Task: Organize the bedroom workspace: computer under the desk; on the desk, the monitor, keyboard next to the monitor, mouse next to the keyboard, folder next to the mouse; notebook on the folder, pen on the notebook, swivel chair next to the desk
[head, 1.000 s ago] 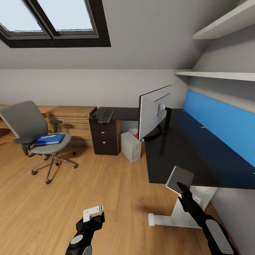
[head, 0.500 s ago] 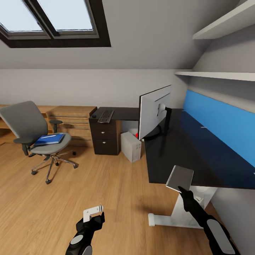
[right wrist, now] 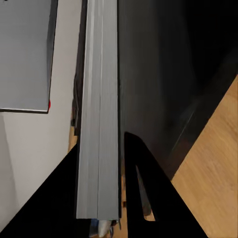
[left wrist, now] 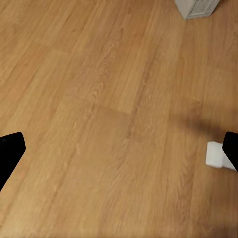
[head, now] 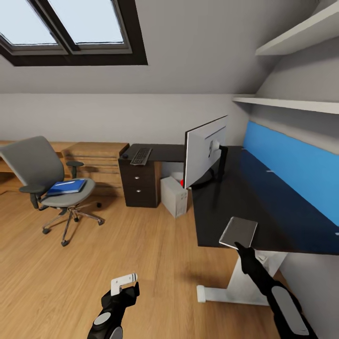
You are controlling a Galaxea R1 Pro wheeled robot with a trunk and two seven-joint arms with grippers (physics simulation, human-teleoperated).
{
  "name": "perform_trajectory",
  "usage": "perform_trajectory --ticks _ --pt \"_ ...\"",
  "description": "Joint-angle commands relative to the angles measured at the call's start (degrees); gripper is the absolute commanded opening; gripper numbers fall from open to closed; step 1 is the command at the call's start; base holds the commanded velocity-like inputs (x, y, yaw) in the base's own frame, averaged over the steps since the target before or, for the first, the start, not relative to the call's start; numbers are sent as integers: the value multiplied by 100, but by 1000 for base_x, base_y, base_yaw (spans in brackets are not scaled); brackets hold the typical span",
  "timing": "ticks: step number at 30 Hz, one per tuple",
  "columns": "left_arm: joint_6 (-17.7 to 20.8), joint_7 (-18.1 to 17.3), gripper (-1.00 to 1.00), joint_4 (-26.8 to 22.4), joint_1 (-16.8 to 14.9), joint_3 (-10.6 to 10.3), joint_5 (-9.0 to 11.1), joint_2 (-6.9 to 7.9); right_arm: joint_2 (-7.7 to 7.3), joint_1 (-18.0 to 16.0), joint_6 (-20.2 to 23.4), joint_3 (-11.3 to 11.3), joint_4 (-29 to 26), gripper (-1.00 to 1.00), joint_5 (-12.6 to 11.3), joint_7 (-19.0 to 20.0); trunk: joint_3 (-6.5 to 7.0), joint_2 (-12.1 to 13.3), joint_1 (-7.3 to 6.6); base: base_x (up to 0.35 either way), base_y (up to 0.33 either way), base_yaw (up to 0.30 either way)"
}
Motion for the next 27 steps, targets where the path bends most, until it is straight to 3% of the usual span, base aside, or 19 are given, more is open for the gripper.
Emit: perform_trajectory --ticks 1,10,17,20,22,27 --pt "16 43 100 -8 -1 -9 40 2 13 -3 36 -14 -10 -100 -25 6 13 39 -23 0 0 0" --pt "10 36 100 58 -2 -25 40 1 117 -4 69 2 -63 -100 -50 79 174 400 -221 0 0 0" --pt "8 34 100 62 3 -38 40 2 134 -1 62 107 -84 -100 -63 596 174 400 -221 0 0 0" --pt "7 29 100 79 -2 -46 40 2 241 -1 39 147 -85 -100 -54 646 174 400 -221 0 0 49" --pt "7 13 100 163 -3 -57 35 2 441 -1 27 198 -85 -100 8 652 176 400 -221 11 6 178" --pt "7 1 100 211 -4 -61 32 2 612 -1 7 608 -78 -100 384 633 187 400 -221 136 143 248"
